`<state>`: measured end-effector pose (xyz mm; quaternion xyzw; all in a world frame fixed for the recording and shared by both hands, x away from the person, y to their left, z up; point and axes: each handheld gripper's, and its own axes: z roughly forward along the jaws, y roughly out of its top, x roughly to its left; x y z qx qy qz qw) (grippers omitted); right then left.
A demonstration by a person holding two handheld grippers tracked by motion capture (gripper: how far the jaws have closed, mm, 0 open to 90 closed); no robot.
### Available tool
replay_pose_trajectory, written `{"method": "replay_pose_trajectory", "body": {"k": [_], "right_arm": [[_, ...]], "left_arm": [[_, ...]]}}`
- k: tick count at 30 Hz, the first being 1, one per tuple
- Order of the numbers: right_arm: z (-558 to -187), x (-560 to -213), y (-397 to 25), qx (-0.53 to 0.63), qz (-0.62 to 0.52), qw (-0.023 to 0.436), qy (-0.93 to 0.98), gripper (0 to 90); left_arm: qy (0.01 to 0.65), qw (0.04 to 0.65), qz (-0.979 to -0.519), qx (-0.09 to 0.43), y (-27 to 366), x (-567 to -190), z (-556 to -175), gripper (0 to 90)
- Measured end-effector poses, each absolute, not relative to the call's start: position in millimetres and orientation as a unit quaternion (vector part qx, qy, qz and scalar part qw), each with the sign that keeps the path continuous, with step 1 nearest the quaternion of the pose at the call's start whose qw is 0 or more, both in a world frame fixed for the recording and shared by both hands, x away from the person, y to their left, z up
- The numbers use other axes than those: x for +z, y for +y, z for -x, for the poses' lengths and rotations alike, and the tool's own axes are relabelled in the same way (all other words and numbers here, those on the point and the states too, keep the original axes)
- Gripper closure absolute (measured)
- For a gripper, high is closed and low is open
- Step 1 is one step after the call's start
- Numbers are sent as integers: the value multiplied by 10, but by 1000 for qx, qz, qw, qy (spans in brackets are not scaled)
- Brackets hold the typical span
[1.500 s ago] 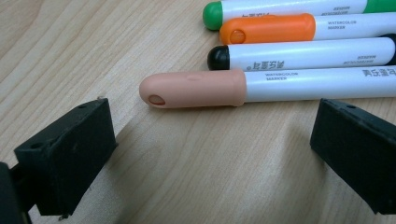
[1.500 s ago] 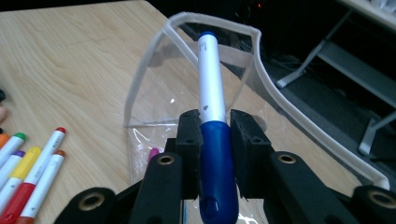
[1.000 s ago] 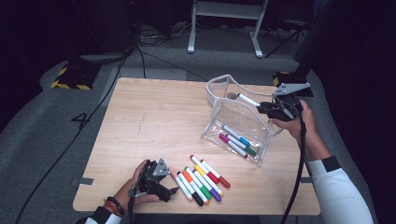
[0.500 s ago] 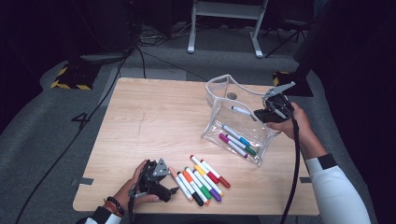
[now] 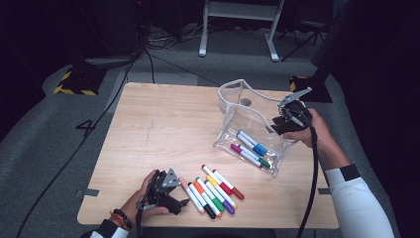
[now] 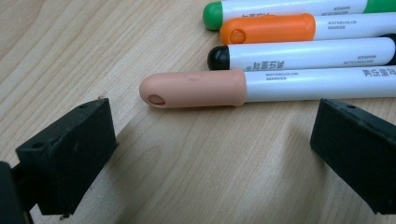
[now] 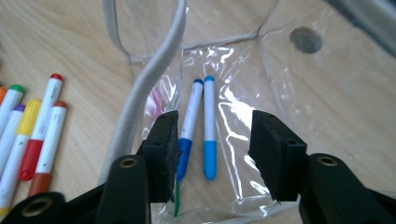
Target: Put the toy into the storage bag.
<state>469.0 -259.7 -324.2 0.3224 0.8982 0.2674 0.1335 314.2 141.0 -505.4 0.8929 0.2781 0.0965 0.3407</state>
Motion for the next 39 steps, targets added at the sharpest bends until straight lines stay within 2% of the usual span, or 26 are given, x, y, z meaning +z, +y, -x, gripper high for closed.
{"method": "replay_pose_trajectory", "body": {"k": [7, 12, 19, 31, 39], "right_arm": [[-4508, -3043, -2826, 347, -333, 163, 861, 460], [-4201, -2917, -2908, 395, -307, 188, 845, 399], [-3787, -2913, -2852, 427, -250, 210, 843, 367], [-3324, -3315, -2707, 442, -226, 192, 847, 373], [-3266, -3740, -2528, 422, -213, 171, 865, 393]], "left_arm": [[278, 340, -893, 97, 1410, -5054, -3141, 5], [279, 341, -893, 97, 1410, -5054, -3141, 5], [279, 341, -893, 97, 1410, -5054, -3139, 5], [279, 341, -892, 97, 1411, -5055, -3133, 5], [280, 341, -892, 97, 1411, -5055, -3133, 5]]}}
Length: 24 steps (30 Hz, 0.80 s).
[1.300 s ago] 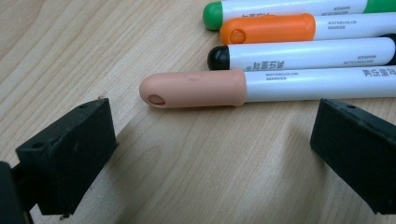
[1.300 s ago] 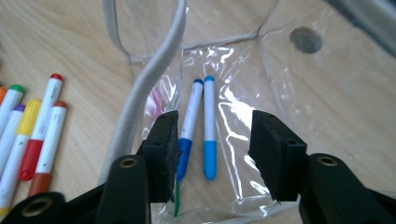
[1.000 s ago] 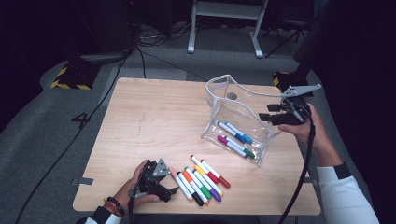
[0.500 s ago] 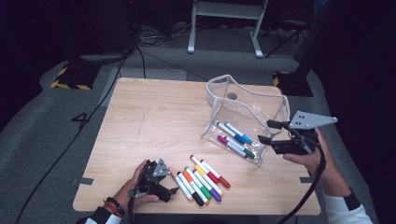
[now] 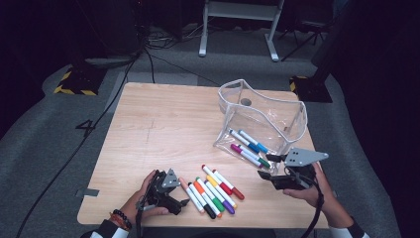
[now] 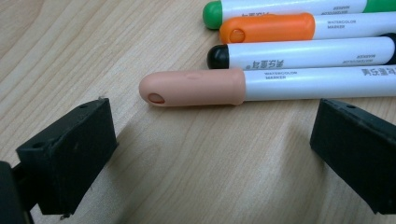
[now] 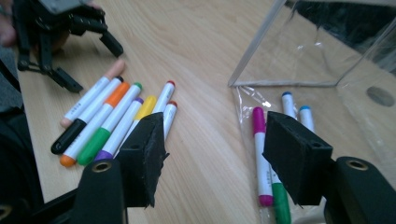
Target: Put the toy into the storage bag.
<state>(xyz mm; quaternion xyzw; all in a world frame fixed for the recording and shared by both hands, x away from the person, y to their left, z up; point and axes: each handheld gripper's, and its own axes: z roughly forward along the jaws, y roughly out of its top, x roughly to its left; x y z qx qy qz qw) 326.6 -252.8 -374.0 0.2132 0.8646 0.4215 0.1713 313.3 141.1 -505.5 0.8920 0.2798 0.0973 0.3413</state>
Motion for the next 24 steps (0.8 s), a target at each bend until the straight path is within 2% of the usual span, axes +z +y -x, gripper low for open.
{"method": "replay_pose_trajectory", "body": {"k": [11, 13, 14, 21, 24], "right_arm": [[-3367, -4367, -2146, 385, -189, 127, 894, 446], [-3374, -4492, -2086, 380, -186, 100, 900, 451], [-3365, -4543, -2061, 371, -181, 101, 905, 451], [-3359, -4770, -1969, 351, -180, 76, 916, 477], [-3368, -4846, -1968, 336, -185, 79, 920, 509]], "left_arm": [[280, 341, -892, 97, 1411, -5055, -3131, 5], [280, 341, -892, 97, 1411, -5055, -3131, 5], [280, 341, -892, 97, 1411, -5055, -3131, 5], [280, 341, -892, 98, 1411, -5055, -3131, 5], [280, 341, -892, 98, 1411, -5055, -3131, 5]]}}
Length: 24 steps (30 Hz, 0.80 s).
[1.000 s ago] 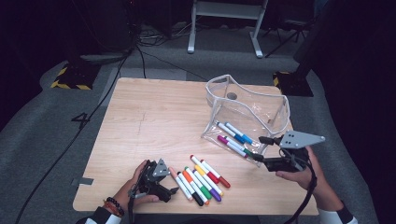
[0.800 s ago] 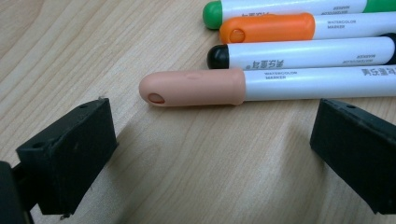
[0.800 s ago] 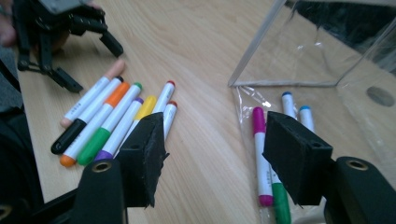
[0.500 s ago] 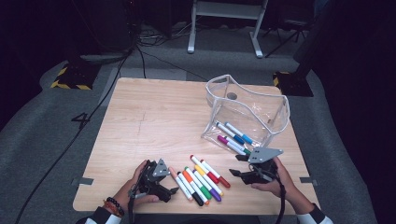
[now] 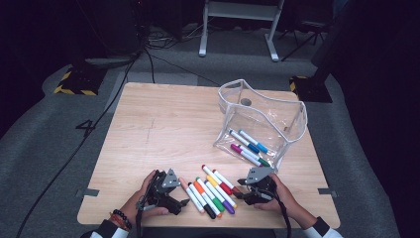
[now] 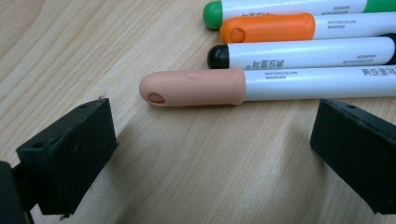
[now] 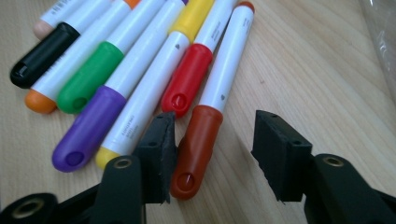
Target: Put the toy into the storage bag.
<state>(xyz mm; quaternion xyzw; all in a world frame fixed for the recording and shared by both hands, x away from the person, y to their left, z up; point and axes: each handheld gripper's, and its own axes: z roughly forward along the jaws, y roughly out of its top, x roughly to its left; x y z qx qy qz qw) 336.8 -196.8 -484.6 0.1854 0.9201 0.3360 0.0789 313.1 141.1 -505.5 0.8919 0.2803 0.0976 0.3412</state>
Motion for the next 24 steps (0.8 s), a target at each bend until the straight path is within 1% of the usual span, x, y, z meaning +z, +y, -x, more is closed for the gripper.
{"method": "replay_pose_trajectory", "body": {"k": [5, 9, 10, 19, 24], "right_arm": [[-3420, -4886, -2021, 338, -203, 83, 915, 610], [-3472, -4887, -2086, 341, -218, 89, 910, 733], [-3480, -4888, -2094, 341, -221, 91, 909, 744], [-3533, -4874, -2139, 336, -220, 105, 910, 753], [-3530, -4763, -2168, 343, -212, 117, 908, 753]], "left_arm": [[280, 341, -892, 98, 1411, -5055, -3131, 5], [281, 341, -892, 97, 1410, -5055, -3131, 5], [281, 341, -892, 98, 1409, -5055, -3131, 5], [280, 340, -893, 98, 1406, -5053, -3133, 4], [279, 340, -893, 97, 1406, -5053, -3135, 5]]}}
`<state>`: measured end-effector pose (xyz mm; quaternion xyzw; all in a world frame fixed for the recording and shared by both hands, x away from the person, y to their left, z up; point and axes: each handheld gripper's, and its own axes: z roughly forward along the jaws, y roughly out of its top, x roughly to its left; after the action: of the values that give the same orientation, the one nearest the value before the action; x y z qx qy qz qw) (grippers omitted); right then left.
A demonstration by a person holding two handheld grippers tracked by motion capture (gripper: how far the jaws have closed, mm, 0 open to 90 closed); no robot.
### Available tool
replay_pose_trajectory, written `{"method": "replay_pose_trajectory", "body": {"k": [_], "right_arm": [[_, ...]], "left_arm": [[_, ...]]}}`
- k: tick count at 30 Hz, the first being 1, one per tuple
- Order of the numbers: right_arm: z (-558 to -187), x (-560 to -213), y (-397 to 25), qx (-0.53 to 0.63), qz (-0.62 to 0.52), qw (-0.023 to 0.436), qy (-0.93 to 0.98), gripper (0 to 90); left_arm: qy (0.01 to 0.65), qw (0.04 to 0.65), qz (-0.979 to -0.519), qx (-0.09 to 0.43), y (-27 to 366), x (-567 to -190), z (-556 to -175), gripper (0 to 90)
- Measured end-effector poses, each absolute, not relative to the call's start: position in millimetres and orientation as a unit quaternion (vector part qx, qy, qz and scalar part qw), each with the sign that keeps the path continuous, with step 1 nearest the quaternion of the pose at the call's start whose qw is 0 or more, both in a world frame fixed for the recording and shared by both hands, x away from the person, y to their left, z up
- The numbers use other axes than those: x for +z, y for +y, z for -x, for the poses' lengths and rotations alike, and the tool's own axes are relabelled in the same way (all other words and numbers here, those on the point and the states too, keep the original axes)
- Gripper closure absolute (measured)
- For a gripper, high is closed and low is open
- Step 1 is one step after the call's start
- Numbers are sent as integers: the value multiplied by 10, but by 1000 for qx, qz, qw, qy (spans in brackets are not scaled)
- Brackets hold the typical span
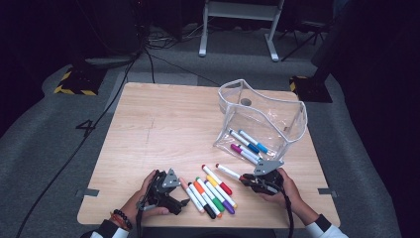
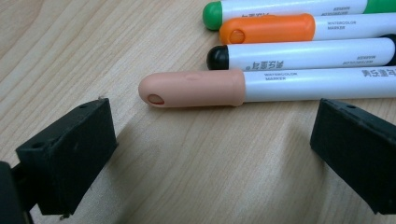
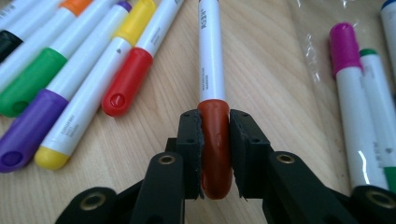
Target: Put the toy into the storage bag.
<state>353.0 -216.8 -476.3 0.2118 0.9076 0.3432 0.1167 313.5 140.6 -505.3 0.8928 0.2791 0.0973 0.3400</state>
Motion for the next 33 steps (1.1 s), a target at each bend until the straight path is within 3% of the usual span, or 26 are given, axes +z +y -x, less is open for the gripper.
{"method": "replay_pose_trajectory", "body": {"k": [7, 20, 27, 33], "right_arm": [[-3481, -4453, -2195, 366, -192, 142, 899, 753], [-3488, -3490, -2394, 395, -170, 219, 876, 753], [-3646, -3033, -2582, 405, -188, 257, 857, 753], [-3900, -2862, -2713, 392, -216, 271, 852, 753]], "left_arm": [[279, 340, -893, 97, 1406, -5054, -3135, 4], [279, 340, -893, 97, 1406, -5053, -3135, 4], [279, 340, -893, 97, 1406, -5053, -3137, 4], [279, 340, -893, 97, 1406, -5053, -3136, 4]]}}
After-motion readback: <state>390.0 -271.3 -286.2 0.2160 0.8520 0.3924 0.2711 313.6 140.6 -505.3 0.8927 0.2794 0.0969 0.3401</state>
